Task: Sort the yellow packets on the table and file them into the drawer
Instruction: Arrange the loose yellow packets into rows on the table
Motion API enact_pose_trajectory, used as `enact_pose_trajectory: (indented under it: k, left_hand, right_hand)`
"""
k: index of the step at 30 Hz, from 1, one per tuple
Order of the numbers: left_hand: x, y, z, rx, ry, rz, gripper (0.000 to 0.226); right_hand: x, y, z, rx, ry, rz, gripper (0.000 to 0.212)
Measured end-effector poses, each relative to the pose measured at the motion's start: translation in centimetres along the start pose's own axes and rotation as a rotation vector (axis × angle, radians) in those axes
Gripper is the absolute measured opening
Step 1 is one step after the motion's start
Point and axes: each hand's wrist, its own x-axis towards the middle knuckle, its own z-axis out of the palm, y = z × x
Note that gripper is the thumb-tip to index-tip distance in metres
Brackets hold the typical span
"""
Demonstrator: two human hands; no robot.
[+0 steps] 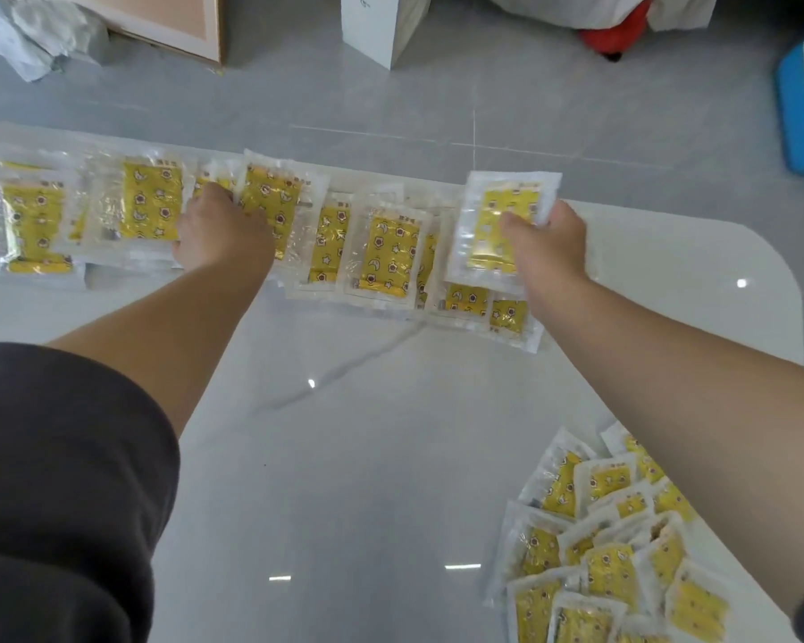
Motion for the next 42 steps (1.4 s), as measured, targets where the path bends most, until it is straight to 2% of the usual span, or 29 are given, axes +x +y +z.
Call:
enact_pose_trajectory:
  k: [2, 4, 7, 11, 15, 20, 22, 24, 26, 29, 32, 34, 39, 42]
  left_hand:
    - [0.0, 0.2, -0.2, 0.025, 0.015, -0.033, 0.029]
    - [-0.3, 0.4, -0.5, 0.023, 0.032, -0.038, 0.033]
    - [-1.5, 0.4, -1.1, 0.002, 0.065, 0.036, 0.038]
    - [-6.1, -0.3, -0.9, -0.055, 0.053, 0.328, 0.035]
    - [-13.3, -1.3, 1.3, -0.048, -0.126, 0.471, 0.023]
    - [-24.0, -1.6, 4.7, -0.015, -0.410, 0.432, 0.011]
    - [-28.1, -2.3, 6.3, 0.059, -0.599, 0.406, 0.015]
    - [-32.4, -3.2, 8.2, 0.175, -0.779, 0.378, 0.028]
    - [-35.9, -3.7, 10.1, 0.273, -0.860, 0.355, 0.044]
    - [-39.0, -3.5, 12.0, 0.284, -0.751, 0.291, 0.050]
    - [-39.9, -3.1, 13.2, 0.160, -0.620, 0.117, 0.052]
    - [-40.0, -3.1, 13.7, 0.126, -0.556, 0.069, 0.052]
    - [-39.1, -2.3, 14.7, 0.273, -0.552, 0.220, 0.047]
    - [-38.0, -2.1, 14.9, 0.367, -0.553, 0.276, 0.031]
  right_hand:
    - [-0.5, -1.0, 1.5, 0.075, -0.149, 0.051, 0.029]
    - [-0.8, -1.6, 3.3, 0.065, -0.198, 0.071, 0.025]
    - [-1.2, -2.0, 4.8, -0.022, -0.087, 0.068, 0.031]
    - [-2.7, -0.4, 2.8, -0.054, 0.010, -0.022, 0.027]
    - [-4.9, 4.5, -2.4, -0.165, -0.017, -0.042, 0.014]
    - [-8.0, 12.7, -10.4, -0.233, -0.029, 0.079, 0.011]
    - [-9.3, 16.2, -13.1, -0.258, -0.057, 0.126, 0.011]
    - [-10.9, 19.5, -15.7, -0.305, -0.104, 0.157, 0.010]
    - [-12.3, 22.4, -17.7, -0.328, -0.149, 0.165, 0.012]
    - [-13.6, 25.2, -19.6, -0.313, -0.214, 0.145, 0.010]
    - [-14.2, 26.6, -20.5, -0.275, -0.282, 0.115, 0.010]
    - [-14.4, 27.1, -20.7, -0.237, -0.332, 0.095, 0.012]
    - [-14.7, 27.3, -20.7, -0.157, -0.452, 0.052, 0.017]
    - [-14.6, 27.5, -20.8, -0.136, -0.487, 0.051, 0.020]
